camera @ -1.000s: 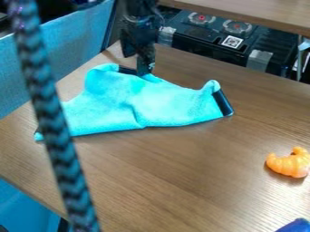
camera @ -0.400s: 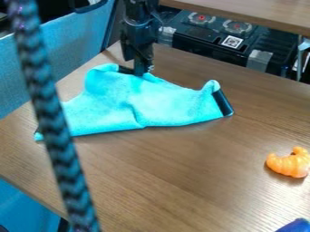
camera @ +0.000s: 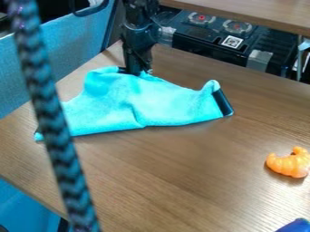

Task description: Unfold cloth from top left to bottom right

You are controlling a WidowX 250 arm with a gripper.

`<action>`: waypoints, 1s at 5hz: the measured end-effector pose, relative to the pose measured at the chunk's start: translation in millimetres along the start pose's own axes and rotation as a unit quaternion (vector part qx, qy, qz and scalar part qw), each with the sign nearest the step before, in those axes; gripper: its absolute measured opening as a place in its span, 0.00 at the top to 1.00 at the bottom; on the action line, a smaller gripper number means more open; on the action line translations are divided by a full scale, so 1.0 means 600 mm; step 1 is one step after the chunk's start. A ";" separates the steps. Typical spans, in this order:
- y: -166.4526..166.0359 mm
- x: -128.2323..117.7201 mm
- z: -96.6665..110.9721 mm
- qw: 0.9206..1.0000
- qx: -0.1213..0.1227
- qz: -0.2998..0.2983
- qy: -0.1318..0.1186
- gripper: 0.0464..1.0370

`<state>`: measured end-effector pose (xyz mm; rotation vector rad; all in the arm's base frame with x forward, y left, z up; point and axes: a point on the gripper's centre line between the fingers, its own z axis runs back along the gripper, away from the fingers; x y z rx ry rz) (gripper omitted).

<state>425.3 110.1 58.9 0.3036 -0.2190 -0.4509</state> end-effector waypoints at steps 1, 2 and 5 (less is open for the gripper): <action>-0.006 -0.003 -0.004 1.000 -0.005 -0.002 0.002 0.99; -0.012 -0.004 -0.005 1.000 -0.015 -0.007 0.001 1.00; -0.002 -0.004 0.081 0.998 -0.046 -0.005 -0.049 1.00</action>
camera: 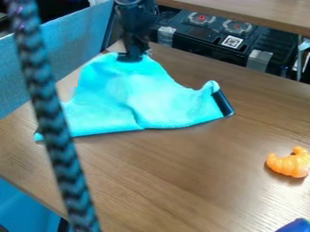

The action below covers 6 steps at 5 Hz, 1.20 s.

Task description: Unfold cloth from top left to bottom right

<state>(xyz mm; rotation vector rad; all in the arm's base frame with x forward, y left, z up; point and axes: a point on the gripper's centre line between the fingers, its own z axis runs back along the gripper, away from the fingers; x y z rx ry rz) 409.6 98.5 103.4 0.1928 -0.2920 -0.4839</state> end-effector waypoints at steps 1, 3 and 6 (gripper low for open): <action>-0.031 -0.016 -0.005 1.000 -0.009 -0.022 0.005 1.00; -0.113 -0.051 0.032 0.995 -0.001 -0.093 -0.024 1.00; -0.198 -0.096 0.064 0.986 -0.009 -0.160 -0.054 1.00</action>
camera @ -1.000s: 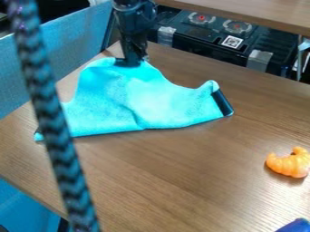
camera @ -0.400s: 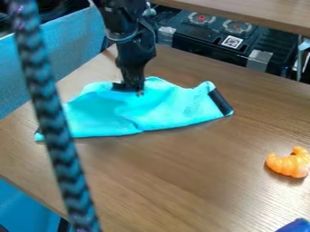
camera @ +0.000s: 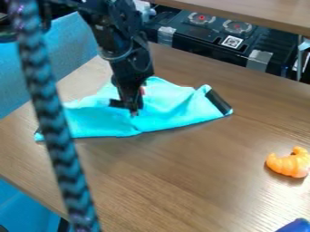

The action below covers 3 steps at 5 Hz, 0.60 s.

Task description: Unfold cloth from top left to bottom right

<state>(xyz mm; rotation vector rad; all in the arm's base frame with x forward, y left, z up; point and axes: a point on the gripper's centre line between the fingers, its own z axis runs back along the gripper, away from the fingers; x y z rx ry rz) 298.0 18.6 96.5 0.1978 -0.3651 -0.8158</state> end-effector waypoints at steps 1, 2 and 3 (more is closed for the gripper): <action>-0.036 -0.001 0.016 1.000 -0.009 -0.021 -0.009 1.00; -0.072 0.000 0.034 0.999 -0.026 -0.036 -0.015 1.00; -0.113 0.002 0.051 0.997 -0.043 -0.058 -0.025 1.00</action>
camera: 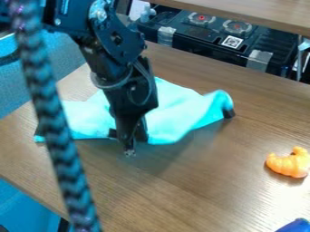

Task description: Unfold cloth from top left to bottom right

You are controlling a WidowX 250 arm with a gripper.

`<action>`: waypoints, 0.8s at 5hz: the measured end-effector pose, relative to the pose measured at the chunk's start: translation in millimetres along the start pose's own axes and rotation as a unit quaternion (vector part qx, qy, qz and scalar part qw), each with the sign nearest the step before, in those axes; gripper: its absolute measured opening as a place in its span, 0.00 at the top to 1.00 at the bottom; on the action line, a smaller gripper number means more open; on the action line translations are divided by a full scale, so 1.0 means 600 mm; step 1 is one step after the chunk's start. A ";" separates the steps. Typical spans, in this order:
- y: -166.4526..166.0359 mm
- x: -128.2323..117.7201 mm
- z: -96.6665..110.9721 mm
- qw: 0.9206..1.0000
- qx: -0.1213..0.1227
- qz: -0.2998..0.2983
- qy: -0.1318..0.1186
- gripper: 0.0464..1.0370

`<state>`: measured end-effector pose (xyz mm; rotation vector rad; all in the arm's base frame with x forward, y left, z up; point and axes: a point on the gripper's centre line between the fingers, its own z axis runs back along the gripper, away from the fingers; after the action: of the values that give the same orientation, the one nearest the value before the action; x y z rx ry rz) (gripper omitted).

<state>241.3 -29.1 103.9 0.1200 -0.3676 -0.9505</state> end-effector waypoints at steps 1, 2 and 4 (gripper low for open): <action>-0.034 -0.005 0.000 1.000 -0.003 -0.021 0.001 1.00; -0.057 -0.015 -0.005 1.000 -0.012 -0.026 0.009 1.00; -0.090 -0.021 -0.016 0.997 -0.060 0.021 0.032 1.00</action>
<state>196.5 -50.6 78.0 0.0318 -0.2526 -0.9234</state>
